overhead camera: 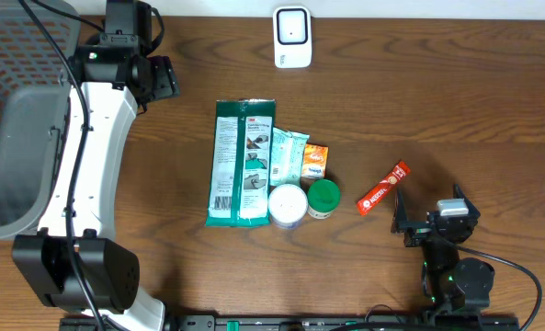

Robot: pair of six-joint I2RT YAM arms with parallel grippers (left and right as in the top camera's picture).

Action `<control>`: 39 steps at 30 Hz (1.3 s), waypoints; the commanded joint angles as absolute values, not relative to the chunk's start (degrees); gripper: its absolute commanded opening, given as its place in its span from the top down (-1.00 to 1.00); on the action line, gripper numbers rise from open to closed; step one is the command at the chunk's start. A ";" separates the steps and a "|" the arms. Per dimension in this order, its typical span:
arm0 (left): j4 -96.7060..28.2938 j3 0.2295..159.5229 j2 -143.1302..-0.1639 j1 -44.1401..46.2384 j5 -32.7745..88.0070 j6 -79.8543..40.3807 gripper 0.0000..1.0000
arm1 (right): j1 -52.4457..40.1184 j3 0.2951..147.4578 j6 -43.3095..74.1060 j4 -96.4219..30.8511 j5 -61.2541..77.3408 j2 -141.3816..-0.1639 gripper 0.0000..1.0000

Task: Scan the item barcode

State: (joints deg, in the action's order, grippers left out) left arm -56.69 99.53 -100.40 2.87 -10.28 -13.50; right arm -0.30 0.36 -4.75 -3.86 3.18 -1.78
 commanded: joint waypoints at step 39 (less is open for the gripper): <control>-56.95 99.61 -100.66 2.90 -11.00 -13.23 -0.65 | -0.32 7.01 8.32 -8.27 0.89 -2.04 -0.98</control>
